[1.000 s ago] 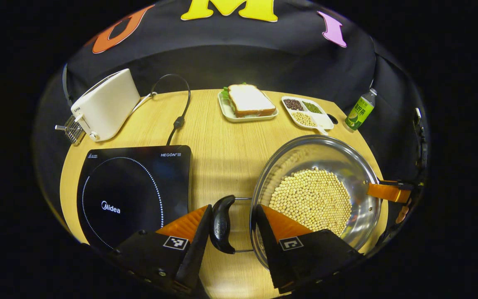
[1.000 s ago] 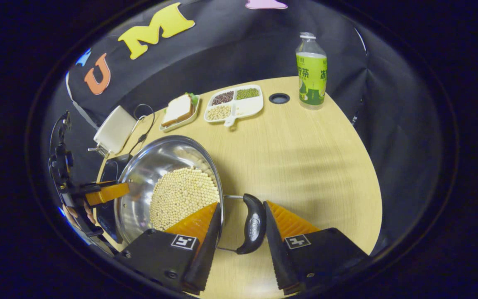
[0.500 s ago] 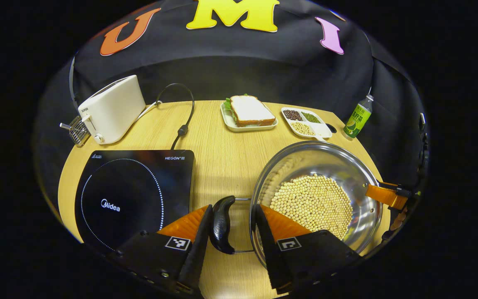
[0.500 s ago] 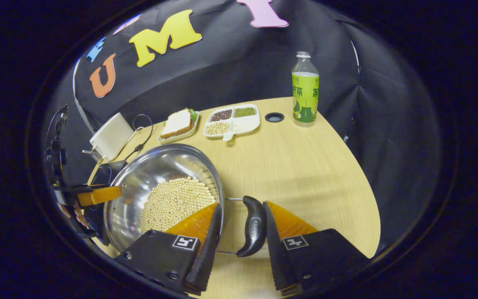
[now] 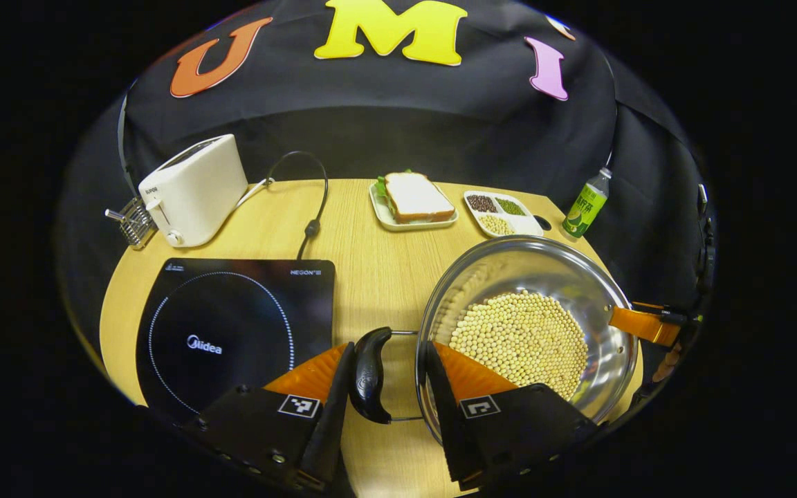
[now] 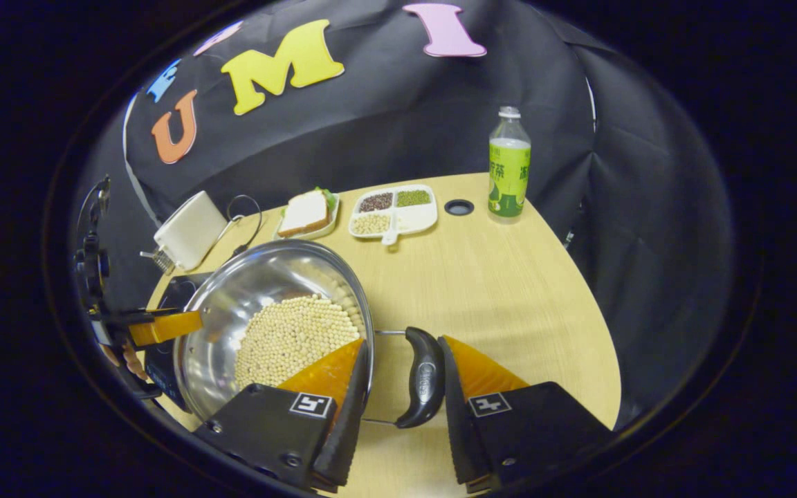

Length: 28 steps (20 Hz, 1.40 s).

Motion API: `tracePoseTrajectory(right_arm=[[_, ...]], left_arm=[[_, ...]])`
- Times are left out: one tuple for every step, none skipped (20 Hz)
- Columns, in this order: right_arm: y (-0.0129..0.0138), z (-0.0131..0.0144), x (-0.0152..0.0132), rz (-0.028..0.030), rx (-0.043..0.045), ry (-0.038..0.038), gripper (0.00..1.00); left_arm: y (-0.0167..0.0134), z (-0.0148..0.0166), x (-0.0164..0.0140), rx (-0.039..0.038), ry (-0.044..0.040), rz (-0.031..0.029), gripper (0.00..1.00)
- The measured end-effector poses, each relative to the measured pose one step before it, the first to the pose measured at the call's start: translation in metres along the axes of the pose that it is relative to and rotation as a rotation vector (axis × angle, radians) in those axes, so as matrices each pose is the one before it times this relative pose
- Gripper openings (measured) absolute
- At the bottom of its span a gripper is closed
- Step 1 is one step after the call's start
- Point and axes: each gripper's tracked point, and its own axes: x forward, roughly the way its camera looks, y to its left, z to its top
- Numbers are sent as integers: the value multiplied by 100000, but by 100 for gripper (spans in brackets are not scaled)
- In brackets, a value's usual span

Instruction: First push the handle of the pot to place it horizontally, then grasp the pot with both hands and set it on the induction cooktop.

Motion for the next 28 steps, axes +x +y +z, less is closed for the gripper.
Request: tracePoseTrajectory(right_arm=[[746,474,-637,276,-933,-717,56],[664,473,-444,56,-110,-827,56],[913,465,-621,266,-180,-557,57],[967,447,-475,187,-334,-614,57],[1051,397,-489,350,-258,-764,58],[998,490,-404,475,-296,-746,57],[1136,432,-408,642,-218,-593,57],[1218,436,-290,664,-163,-667,56],[1292,365,-230,724,-289,-486,57],[1206,335,-162,833,-633,-324,57],[1282,367,-148,810,-320,-511,57],[1353,315,-26,885,-667,-253,58],[1322,317,113,751,-464,-450,56],[1199,200,133,841,-903,-38,58],[1548,302,3,825,-579,-303,57],[1419,226,195,957,-1128,-45,58],[1380,229,307,980,-937,-186,57],[1269,180,364,1129,-883,276,56],[1224,62,581,1189,-863,369,58],[1151,54,541,1157,-637,444,56],[1011,80,506,955,-648,421,58],[962,62,577,738,-489,137,58],[1000,70,515,562,-476,-47,58],[822,39,617,516,-324,-88,56],[642,-47,654,408,-545,-158,56],[592,-84,697,403,-161,23,56],[635,-172,725,392,238,211,56],[401,-270,808,288,41,269,57]], left_arm=[[500,436,-788,-529,-757,-244,59],[412,522,-860,35,-1167,-368,58],[696,536,-642,151,-1218,94,59],[728,461,-746,-241,-732,240,59],[746,454,-781,-437,-990,391,58],[805,470,-833,-257,-1093,406,59],[877,465,-740,-275,-1120,495,58],[1015,372,-756,-304,-896,628,58],[972,335,-624,-298,-898,732,59],[1113,486,-648,-368,-1173,791,59],[1062,324,-766,-316,-992,679,59],[1250,315,-598,-499,-1024,703,59],[1365,452,-361,-856,-659,597,59],[1172,161,-544,-794,-464,689,58],[1062,131,-471,-680,-332,791,58],[1226,152,-358,-844,-571,958,58],[1426,51,-340,-617,-118,1071,58],[1311,73,-378,-628,-278,1192,58],[1187,-6,-235,-631,-209,1223,59],[1063,50,-208,-813,-230,1208,58],[1120,104,-8,-553,-90,1046,58],[1000,91,48,-734,-79,895,59],[939,-13,-129,-826,153,838,58],[1027,134,150,-775,-173,823,58],[736,-35,292,-237,195,534,58],[709,-152,408,-499,45,513,58],[675,-138,452,-729,420,478,58],[549,-242,429,-375,213,427,58]])
